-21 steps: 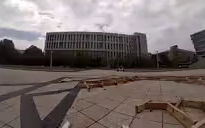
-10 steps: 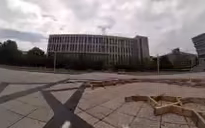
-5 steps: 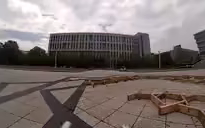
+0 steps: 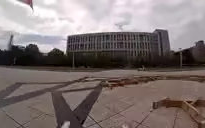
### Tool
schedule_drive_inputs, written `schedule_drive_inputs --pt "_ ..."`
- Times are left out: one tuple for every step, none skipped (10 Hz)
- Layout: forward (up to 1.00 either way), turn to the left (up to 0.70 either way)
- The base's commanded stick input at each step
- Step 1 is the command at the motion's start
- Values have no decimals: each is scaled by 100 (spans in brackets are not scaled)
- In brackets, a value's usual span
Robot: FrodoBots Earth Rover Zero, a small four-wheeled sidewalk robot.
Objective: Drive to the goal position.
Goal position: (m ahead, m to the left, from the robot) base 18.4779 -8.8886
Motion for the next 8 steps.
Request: schedule_drive_inputs --pt "70 35" --pt "70 35" --pt "70 35" --pt "70 35" --pt "70 35" --pt "70 35" --pt "70 17" --pt "70 0"
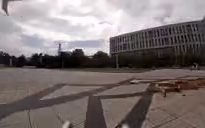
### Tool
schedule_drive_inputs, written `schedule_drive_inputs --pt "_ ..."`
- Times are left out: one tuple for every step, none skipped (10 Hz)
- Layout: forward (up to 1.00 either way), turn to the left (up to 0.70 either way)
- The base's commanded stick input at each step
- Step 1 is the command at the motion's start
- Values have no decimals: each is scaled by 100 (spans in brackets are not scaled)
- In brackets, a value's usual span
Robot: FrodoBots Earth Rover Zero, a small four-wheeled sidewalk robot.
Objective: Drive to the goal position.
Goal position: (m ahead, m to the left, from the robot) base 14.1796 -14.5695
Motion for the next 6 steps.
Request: schedule_drive_inputs --pt "70 0" --pt "70 0" --pt "70 0" --pt "70 0" --pt "70 0" --pt "70 0"
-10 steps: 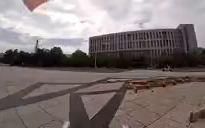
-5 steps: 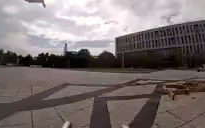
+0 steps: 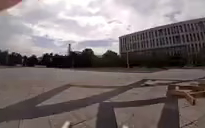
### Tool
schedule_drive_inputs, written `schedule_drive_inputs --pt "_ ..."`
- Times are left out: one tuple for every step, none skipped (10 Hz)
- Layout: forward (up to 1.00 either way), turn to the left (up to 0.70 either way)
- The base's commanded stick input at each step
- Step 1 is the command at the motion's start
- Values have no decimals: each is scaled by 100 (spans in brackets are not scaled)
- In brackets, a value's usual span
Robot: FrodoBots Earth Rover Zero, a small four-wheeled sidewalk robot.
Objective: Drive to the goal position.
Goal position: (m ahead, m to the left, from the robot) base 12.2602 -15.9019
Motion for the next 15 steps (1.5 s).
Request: schedule_drive_inputs --pt "70 0" --pt "70 0" --pt "70 0" --pt "70 0" --pt "70 0" --pt "70 0" --pt "70 0" --pt "70 2" --pt "70 7" --pt "70 13" --pt "70 19" --pt "70 17" --pt "70 0" --pt "70 0" --pt "70 0"
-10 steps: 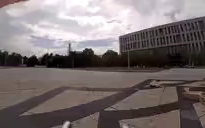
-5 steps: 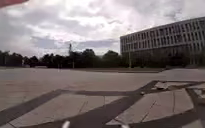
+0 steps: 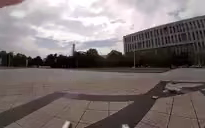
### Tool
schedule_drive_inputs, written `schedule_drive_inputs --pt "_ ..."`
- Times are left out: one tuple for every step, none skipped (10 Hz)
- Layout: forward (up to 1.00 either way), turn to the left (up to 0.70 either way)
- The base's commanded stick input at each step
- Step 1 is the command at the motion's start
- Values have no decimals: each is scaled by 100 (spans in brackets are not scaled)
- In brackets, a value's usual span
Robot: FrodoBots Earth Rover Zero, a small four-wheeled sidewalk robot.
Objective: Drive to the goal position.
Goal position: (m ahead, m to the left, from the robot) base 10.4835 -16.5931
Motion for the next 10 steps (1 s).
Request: schedule_drive_inputs --pt "70 0" --pt "70 0" --pt "70 0" --pt "70 0" --pt "70 0" --pt "70 0" --pt "70 0" --pt "70 0" --pt "70 0" --pt "70 0"
